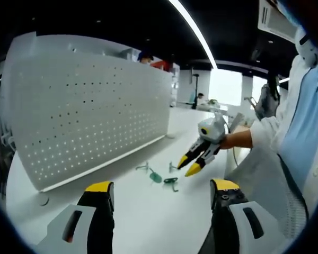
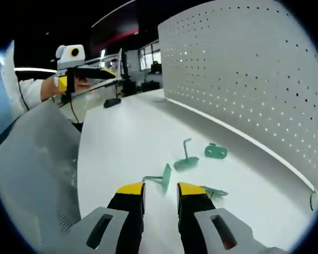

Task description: Insert the hook assembly into the mounting plate slot until the hook locks in place.

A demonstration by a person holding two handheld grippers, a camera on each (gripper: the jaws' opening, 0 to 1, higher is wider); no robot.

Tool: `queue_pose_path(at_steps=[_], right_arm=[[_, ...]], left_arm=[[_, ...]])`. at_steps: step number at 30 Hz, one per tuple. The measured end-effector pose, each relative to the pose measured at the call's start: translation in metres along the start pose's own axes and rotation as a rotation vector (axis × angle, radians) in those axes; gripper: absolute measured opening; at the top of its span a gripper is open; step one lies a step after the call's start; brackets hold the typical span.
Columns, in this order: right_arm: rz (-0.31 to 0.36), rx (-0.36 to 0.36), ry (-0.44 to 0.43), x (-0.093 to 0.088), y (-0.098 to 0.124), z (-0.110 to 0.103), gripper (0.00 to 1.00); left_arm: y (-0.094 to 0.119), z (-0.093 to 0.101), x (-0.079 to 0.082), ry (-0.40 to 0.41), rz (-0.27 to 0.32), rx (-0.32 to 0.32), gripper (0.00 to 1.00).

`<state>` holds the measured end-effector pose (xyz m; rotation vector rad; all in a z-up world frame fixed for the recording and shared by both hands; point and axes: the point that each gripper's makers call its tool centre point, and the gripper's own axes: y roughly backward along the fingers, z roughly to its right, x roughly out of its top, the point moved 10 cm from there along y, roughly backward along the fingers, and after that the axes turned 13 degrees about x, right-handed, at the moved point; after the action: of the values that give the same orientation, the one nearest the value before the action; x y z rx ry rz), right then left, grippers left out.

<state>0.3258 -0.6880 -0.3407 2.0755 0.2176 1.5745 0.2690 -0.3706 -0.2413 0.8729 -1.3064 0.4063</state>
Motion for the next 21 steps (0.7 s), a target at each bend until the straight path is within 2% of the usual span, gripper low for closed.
queue_pose_path(at_steps=[3, 21], right_arm=[[-0.008, -0.009, -0.005, -0.001, -0.004, 0.002, 0.18], [-0.035, -0.023, -0.045, -0.008, -0.017, 0.006, 0.12]], left_arm=[[0.000, 0.000, 0.000, -0.004, -0.004, 0.000, 0.75], [0.000, 0.000, -0.001, -0.010, -0.008, -0.002, 0.74]])
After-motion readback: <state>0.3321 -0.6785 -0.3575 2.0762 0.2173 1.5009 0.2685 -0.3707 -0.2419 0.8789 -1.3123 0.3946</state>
